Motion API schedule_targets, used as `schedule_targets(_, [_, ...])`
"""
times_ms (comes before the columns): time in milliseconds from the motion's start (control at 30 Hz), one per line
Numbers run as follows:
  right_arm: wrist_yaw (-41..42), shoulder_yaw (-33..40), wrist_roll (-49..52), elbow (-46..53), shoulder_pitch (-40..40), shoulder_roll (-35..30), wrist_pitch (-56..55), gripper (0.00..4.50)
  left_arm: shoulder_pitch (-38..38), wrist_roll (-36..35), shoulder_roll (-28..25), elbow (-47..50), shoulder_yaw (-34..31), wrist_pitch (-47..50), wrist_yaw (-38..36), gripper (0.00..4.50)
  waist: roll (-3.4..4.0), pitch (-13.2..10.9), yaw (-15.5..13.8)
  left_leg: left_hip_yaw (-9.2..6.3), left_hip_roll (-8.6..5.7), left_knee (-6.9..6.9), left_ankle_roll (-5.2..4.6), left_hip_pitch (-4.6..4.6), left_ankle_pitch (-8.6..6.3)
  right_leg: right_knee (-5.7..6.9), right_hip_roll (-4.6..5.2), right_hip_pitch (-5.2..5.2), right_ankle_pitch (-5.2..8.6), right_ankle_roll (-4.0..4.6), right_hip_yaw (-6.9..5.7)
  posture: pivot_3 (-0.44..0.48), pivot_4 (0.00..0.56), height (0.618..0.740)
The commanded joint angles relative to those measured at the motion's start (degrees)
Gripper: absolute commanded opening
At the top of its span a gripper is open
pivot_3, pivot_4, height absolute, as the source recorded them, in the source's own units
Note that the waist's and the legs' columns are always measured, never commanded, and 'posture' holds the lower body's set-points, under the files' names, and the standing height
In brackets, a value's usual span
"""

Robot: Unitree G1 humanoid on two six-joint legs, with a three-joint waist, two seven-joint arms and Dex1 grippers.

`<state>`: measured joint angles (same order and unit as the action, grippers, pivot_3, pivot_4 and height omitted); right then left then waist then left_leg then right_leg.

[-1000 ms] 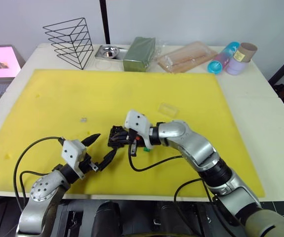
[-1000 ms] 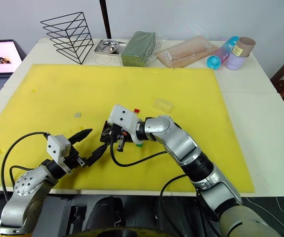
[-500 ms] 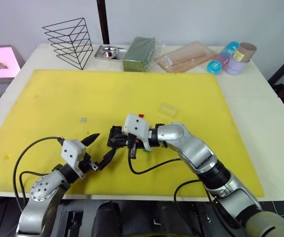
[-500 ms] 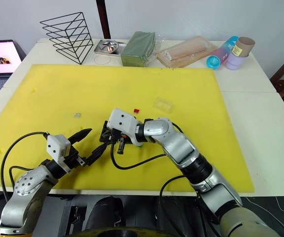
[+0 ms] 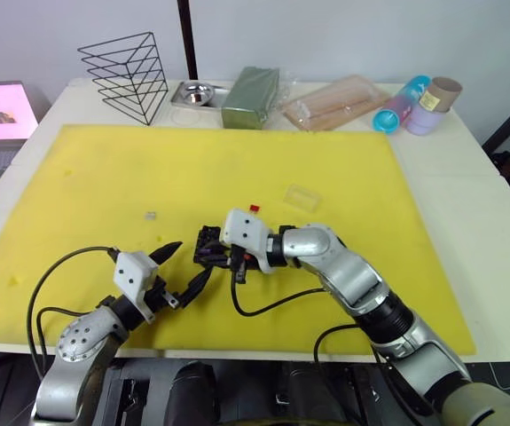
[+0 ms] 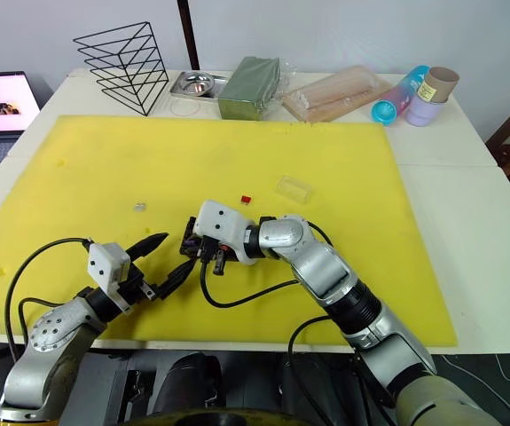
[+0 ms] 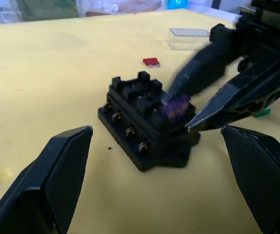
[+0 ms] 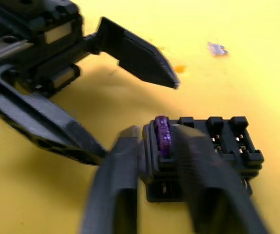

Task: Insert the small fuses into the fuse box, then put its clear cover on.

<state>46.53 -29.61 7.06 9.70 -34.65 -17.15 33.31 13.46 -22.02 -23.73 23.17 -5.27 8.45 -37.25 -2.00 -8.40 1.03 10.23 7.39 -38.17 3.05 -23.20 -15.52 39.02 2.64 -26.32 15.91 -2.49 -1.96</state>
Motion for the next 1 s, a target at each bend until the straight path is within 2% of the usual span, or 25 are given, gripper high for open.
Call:
schedule_targets(33, [0.5, 1.1, 0.3, 0.3, -0.2, 0.2, -0.7, 1.48, 0.1, -0.6, -0.3, 1.8, -0.2, -0.3, -0.1, 4.5, 0.0, 0.0, 0.0, 0.0, 0.0, 0.0, 0.0, 0.0, 0.0, 0.0, 0.0, 0.0, 0.0, 0.0, 0.0, 0.0, 0.15, 0.74])
schedule_targets(400, [2.0, 4.8, 4.6, 3.9, -0.7, 1.2, 1.4, 1.48, -0.9, -0.6, -0.3, 1.3, 0.1, -0.3, -0.3, 4.5, 0.0, 0.0, 0.0, 0.0, 0.0, 0.0, 0.0, -0.01, 0.0, 0.0, 0.0, -0.01, 0.0, 0.0, 0.0, 0.0, 0.15, 0.74])
schedule_targets(600, [0.9, 4.4, 4.5, 2.3, -0.6, 2.4, 1.9, 0.04, -0.8, -0.6, -0.1, 1.5, 0.2, -0.2, -0.2, 4.5, 0.0, 0.0, 0.0, 0.0, 0.0, 0.01, 0.0, -0.01, 0.0, 0.0, 0.0, -0.01, 0.0, 0.0, 0.0, 0.0, 0.15, 0.74])
schedule_targets(867, [0.3, 3.4, 3.3, 1.2, 0.0, 3.0, 2.3, 0.04, -0.5, -0.6, -0.1, 1.7, 0.2, -0.1, -0.1, 4.5, 0.0, 0.0, 0.0, 0.0, 0.0, 0.01, 0.0, -0.01, 0.0, 0.0, 0.0, -0.01, 0.0, 0.0, 0.0, 0.0, 0.15, 0.74])
schedule_targets(1000, [0.6, 1.1, 0.9, -0.3, 1.1, 1.2, 1.2, 0.04, -0.5, -0.6, 0.0, 1.8, 0.3, 0.0, 0.0, 4.5, 0.0, 0.0, 0.0, 0.0, 0.0, 0.01, 0.0, -0.01, 0.0, 0.0, 0.0, -0.02, 0.0, 0.0, 0.0, 0.0, 0.15, 0.74])
